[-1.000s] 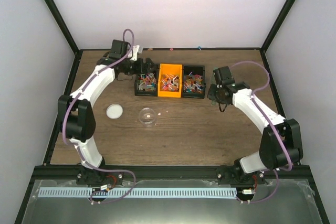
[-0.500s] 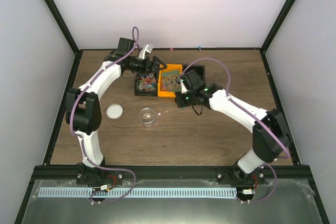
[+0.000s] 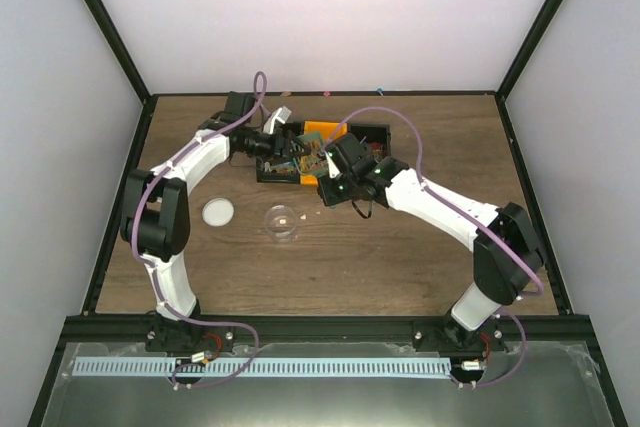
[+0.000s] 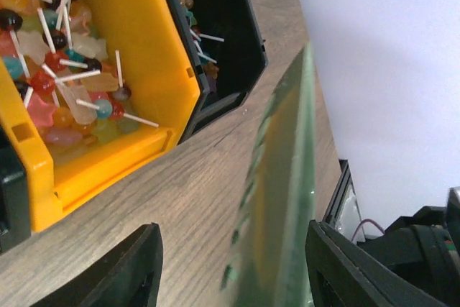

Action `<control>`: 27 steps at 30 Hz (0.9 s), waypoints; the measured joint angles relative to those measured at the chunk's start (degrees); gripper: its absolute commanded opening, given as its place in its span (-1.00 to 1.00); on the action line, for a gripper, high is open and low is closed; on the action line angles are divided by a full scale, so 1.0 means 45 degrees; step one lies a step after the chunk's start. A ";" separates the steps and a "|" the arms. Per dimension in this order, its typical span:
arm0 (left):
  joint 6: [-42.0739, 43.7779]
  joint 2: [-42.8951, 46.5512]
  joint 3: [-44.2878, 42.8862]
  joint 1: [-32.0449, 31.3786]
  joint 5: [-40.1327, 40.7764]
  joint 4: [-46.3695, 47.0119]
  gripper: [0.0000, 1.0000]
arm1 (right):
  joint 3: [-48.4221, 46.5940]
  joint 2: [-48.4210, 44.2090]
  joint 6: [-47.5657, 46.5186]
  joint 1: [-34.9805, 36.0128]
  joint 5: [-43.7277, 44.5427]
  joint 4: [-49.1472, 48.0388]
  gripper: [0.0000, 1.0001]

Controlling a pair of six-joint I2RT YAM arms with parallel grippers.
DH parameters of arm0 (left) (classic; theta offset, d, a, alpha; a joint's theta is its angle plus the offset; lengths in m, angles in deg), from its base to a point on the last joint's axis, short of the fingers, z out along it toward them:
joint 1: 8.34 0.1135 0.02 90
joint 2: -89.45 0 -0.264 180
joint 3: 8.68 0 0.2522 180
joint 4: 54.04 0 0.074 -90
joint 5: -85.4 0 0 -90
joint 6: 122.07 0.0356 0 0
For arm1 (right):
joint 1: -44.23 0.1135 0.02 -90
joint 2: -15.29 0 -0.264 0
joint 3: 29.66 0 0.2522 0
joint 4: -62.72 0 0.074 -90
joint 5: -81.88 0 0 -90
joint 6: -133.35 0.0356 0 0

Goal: Pack the candies
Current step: Pick up the spatula from the center of the board.

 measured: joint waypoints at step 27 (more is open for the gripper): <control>0.0049 -0.0049 -0.0185 -0.0005 0.0097 -0.0092 -0.39 | -0.0257 0.0413 -0.0539 0.0019 -0.0257 0.0301 -0.85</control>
